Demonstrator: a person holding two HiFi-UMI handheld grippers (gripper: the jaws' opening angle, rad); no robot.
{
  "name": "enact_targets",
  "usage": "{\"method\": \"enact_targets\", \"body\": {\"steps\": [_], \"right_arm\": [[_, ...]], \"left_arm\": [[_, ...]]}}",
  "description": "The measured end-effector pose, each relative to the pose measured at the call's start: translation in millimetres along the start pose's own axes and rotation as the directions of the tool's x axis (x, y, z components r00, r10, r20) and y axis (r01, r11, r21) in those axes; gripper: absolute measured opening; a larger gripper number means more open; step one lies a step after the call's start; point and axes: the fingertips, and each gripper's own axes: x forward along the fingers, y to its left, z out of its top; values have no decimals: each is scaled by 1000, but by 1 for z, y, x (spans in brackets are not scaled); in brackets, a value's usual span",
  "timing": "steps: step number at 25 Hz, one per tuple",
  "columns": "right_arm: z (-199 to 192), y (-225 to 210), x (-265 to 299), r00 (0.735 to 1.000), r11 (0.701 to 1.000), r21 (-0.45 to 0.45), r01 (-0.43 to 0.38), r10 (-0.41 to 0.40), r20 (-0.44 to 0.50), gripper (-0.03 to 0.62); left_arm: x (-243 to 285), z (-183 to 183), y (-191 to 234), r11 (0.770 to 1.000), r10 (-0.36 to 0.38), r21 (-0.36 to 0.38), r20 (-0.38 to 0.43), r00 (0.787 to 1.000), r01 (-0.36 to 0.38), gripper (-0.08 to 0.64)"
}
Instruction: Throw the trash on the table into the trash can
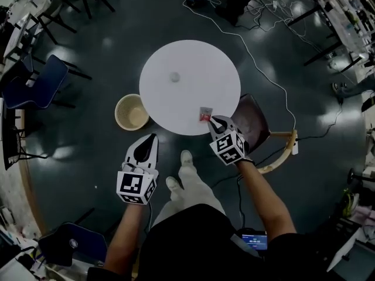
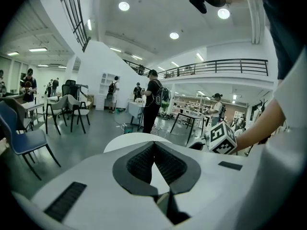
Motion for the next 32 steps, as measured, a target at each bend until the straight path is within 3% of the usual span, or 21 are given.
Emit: {"method": "enact_targets", "body": {"steps": [3,11,19,22,25,32], "right_arm": [[-16,-7,27,998,999,-4,-39,39,-42,118],[-48,-2,90,985,987,-131,-97,77,-154,181],[-64,-4,120,978,964,-246,-101,51,-203,180],[-69,-6,127,975,965,-238,-108,56,-214,177],[-70,-11,127,978,967,-239,-88,38,-204,96],[-58,-18,122,987,978,-195,-76,46,-156,60]], "left_arm": [[14,-8,7,1000,23,-11,-16,1000,-23,8],[33,-42,26,998,51,-40,-67,996,-54,8],[49,-57,30,994,71,-76,-78,994,-77,8],[53,-59,33,993,82,-82,-85,993,-89,8],[54,-60,35,991,91,-86,-92,992,-99,8],[59,-56,37,988,112,-94,-90,990,-120,8]]}}
